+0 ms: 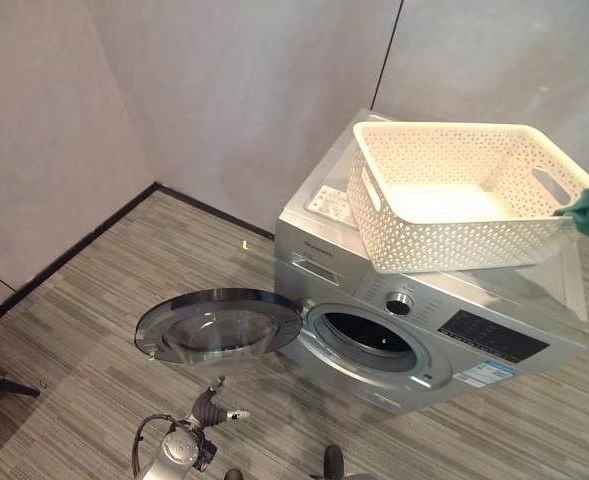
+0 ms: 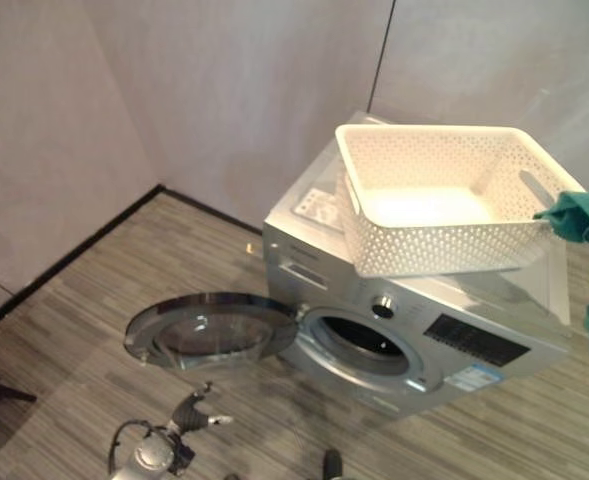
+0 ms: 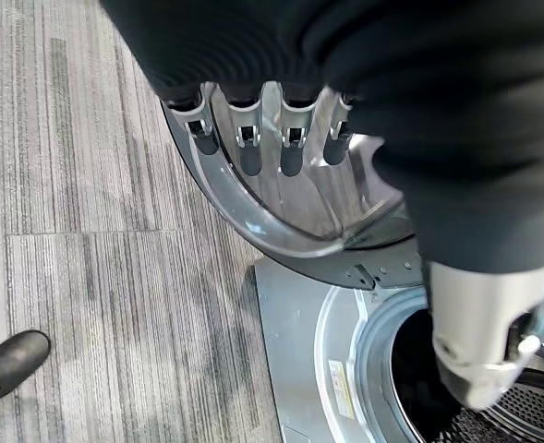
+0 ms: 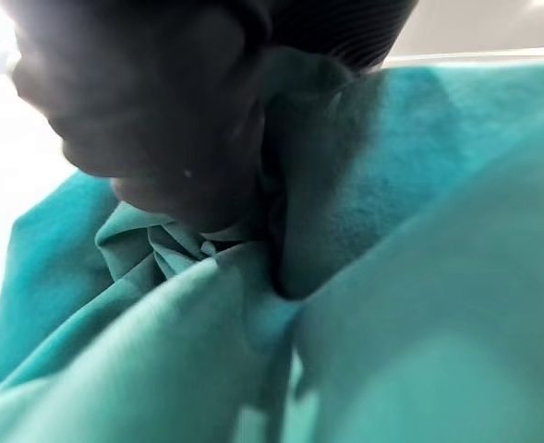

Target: Grab the laundry basket,head to the washer,open it,put in the laundry and shut it.

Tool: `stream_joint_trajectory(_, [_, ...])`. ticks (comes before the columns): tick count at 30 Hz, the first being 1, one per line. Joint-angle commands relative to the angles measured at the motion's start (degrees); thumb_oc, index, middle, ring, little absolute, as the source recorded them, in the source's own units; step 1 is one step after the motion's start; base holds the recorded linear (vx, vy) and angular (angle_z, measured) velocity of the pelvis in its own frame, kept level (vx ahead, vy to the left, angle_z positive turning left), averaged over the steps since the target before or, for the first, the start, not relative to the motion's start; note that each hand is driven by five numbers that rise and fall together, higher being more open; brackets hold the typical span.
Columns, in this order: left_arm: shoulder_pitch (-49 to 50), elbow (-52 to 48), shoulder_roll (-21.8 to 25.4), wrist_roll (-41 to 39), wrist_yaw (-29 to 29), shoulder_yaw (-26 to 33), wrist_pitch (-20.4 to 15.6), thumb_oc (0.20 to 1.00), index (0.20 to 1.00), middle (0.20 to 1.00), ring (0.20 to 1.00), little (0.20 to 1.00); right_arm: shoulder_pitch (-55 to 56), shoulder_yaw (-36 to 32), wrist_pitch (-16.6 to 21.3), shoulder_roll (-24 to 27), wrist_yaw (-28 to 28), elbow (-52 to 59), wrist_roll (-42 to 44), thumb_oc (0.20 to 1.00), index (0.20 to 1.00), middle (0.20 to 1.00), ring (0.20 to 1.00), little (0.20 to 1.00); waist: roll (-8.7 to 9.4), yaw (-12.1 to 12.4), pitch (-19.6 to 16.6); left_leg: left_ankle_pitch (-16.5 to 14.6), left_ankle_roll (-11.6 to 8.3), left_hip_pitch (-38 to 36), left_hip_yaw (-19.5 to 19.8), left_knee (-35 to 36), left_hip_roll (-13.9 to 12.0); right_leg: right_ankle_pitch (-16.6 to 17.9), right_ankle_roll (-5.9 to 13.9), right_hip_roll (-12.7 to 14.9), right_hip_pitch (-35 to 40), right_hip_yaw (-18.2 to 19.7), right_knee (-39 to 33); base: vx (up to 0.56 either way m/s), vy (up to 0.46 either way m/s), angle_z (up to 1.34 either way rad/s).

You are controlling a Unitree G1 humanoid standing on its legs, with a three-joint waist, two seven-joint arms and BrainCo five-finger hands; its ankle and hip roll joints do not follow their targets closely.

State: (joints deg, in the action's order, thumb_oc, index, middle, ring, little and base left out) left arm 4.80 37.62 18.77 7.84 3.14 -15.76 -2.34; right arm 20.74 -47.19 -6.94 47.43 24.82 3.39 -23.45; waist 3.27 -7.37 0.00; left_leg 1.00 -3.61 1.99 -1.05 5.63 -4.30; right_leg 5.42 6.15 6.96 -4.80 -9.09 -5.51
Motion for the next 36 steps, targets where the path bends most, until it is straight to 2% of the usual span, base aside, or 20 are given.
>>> stream_joint_trajectory(1, [-3.40,0.64,2.36,0.88,-0.26,0.11,-1.36,1.000,1.000,1.000,1.000,1.000,-1.48,-7.34,-0.46,1.53,0.19,-1.09,-1.45,0.200,0.200,0.200,0.200,0.200,1.03,1.06,-0.80,-7.12,0.85,-2.50,0.60,-0.63,-1.63,-4.60,4.07,3.28,2.03,2.33,0.51,0.00,-0.001,-0.06])
stream_joint_trajectory(3, [-3.40,0.64,2.37,0.88,-0.26,0.08,-1.36,1.000,1.000,1.000,1.000,1.000,-1.45,-7.37,-0.47,1.50,0.18,-1.06,-1.45,0.200,0.200,0.200,0.200,0.200,1.04,1.09,-0.81,-7.12,0.85,-2.49,0.60,-0.63,-1.62,-4.60,4.07,3.28,2.02,2.34,0.51,0.00,0.000,-0.11])
stream_joint_trajectory(6, [-2.86,-1.07,2.09,0.34,-1.04,0.53,-2.13,1.000,1.000,1.000,1.000,1.000,0.80,-2.84,-0.36,-4.81,-1.87,-4.31,0.80,0.200,0.200,0.200,0.200,0.200,0.28,0.54,-0.46,-7.08,0.88,-2.38,0.63,-0.63,-1.57,-4.68,4.06,3.36,1.94,2.27,0.51,-0.01,-0.002,-0.06])
stream_joint_trajectory(7, [-2.60,-1.25,2.47,0.29,-1.11,0.68,-2.10,1.000,1.000,1.000,1.000,1.000,0.74,-2.48,-0.20,-4.97,-1.70,-4.51,0.96,0.200,0.200,0.200,0.200,0.200,0.55,0.40,-0.55,-7.10,0.87,-2.41,0.65,-0.63,-1.61,-4.69,4.04,3.33,1.97,2.25,0.51,-0.05,-0.011,0.01])
stream_joint_trajectory(8, [-2.31,-2.62,2.40,-0.81,-1.85,0.36,-2.31,1.000,1.000,1.000,1.000,1.000,0.45,4.81,-0.05,-9.16,-5.09,-6.76,2.84,0.200,0.200,0.200,0.200,0.200,-0.19,0.25,0.09,-7.46,0.93,-2.69,0.35,-0.63,-1.71,-5.04,4.10,3.15,1.94,2.44,0.51,-0.11,-0.002,-0.02])
stream_joint_trajectory(9, [-1.78,-3.31,2.89,-0.84,-1.92,-0.08,-2.54,1.000,1.000,1.000,1.000,1.000,-0.79,13.58,1.29,-12.97,-9.30,-8.49,4.95,0.200,0.200,0.200,0.200,0.200,-0.30,-0.10,0.47,-7.15,0.95,-3.16,-0.58,-0.63,-1.61,-4.58,4.00,3.16,1.76,2.95,0.51,-0.13,-0.002,-0.07])
stream_joint_trajectory(10, [-1.59,-3.92,3.60,-0.78,-2.02,-0.29,-2.51,1.000,1.000,1.000,1.000,1.000,-1.84,19.00,2.27,-15.00,-11.84,-9.19,6.95,0.200,0.200,0.200,0.200,0.200,-0.07,-0.33,0.63,-7.00,0.89,-3.36,-1.20,-0.63,-1.62,-4.46,3.95,3.29,1.66,3.19,0.51,-0.08,0.003,-0.19])
stream_joint_trajectory(15, [-1.53,-3.97,3.68,-0.78,-2.05,-0.17,-2.50,1.000,1.000,1.000,1.000,1.000,-1.95,19.15,2.31,-15.01,-11.79,-9.29,6.97,0.200,0.200,0.200,0.200,0.200,0.03,-0.39,0.66,-6.99,0.90,-3.40,-1.23,-0.63,-1.59,-4.47,3.95,3.32,1.69,3.23,0.51,-0.01,-0.001,-0.13])
stream_joint_trajectory(17, [-1.57,-5.20,4.24,-0.89,-2.00,-0.81,-2.75,1.000,1.000,1.000,1.000,1.000,-3.71,26.84,4.14,-16.69,-15.67,-11.45,10.58,0.200,0.200,0.200,0.200,0.200,-0.05,-0.14,1.09,-6.75,0.82,-3.54,-1.58,-0.63,-1.64,-4.33,3.85,3.31,1.68,3.30,0.51,-0.04,-0.004,0.01])
stream_joint_trajectory(26, [-1.55,-5.22,4.26,-0.89,-2.01,-0.77,-2.75,1.000,1.000,1.000,1.000,1.000,-3.75,26.89,4.16,-16.69,-15.65,-11.50,10.58,0.200,0.200,0.200,0.200,0.200,-0.03,-0.20,1.05,-6.73,0.83,-3.48,-1.56,-0.63,-1.61,-4.32,3.85,3.34,1.63,3.28,0.51,-0.01,-0.001,-0.01])
stream_joint_trajectory(28, [-2.20,-6.11,4.45,-0.61,-1.51,-3.07,-3.15,1.000,1.000,1.000,1.000,1.000,-8.76,39.75,5.86,-19.28,-20.55,-15.43,16.90,0.200,0.200,0.200,0.200,0.200,0.12,1.55,1.49,-6.26,0.64,-3.57,-1.77,-0.63,-1.70,-4.13,3.73,3.47,1.81,2.89,0.51,-0.04,-0.033,-0.04])
stream_joint_trajectory(30, [-2.94,-6.35,4.69,0.55,-1.32,-5.36,-3.34,1.000,1.000,1.000,1.000,1.000,-12.00,46.42,6.33,-21.29,-21.96,-16.75,20.44,0.200,0.200,0.200,0.200,0.200,0.28,2.66,1.77,-5.98,0.48,-3.38,-1.26,-0.63,-1.79,-4.26,3.61,3.56,2.20,2.17,0.51,-0.02,-0.058,-0.11])
stream_joint_trajectory(31, [-8.17,-5.42,5.25,6.80,0.19,-11.93,-4.17,1.000,1.000,1.000,1.000,1.000,-17.77,54.46,7.26,-24.22,-21.78,-17.38,26.56,0.200,0.200,0.200,0.200,0.200,0.34,3.50,2.00,-5.73,0.14,-3.15,-0.59,-0.63,-1.91,-4.54,3.39,3.68,2.77,1.36,0.51,-0.02,-0.060,0.09])
stream_joint_trajectory(32, [-11.32,-5.06,4.98,6.68,0.49,-14.18,-5.34,1.000,1.000,1.000,1.000,1.000,-20.11,57.53,8.09,-24.77,-21.75,-17.48,29.20,0.200,0.200,0.200,0.200,0.200,0.44,3.65,2.32,-5.50,-0.01,-2.95,-0.33,-0.63,-1.85,-4.57,3.33,3.83,2.87,1.03,0.51,-0.01,-0.046,0.14])
stream_joint_trajectory(36, [-15.45,-3.96,3.39,3.24,0.42,-16.93,-6.60,1.000,1.000,1.000,1.000,1.000,-23.11,61.16,8.99,-25.35,-22.11,-16.80,34.35,0.200,0.200,0.200,0.200,0.200,0.61,3.72,2.67,-5.32,-0.25,-2.88,-0.24,-0.63,-1.81,-4.50,3.30,3.97,2.98,0.66,0.51,-0.01,-0.012,0.28])
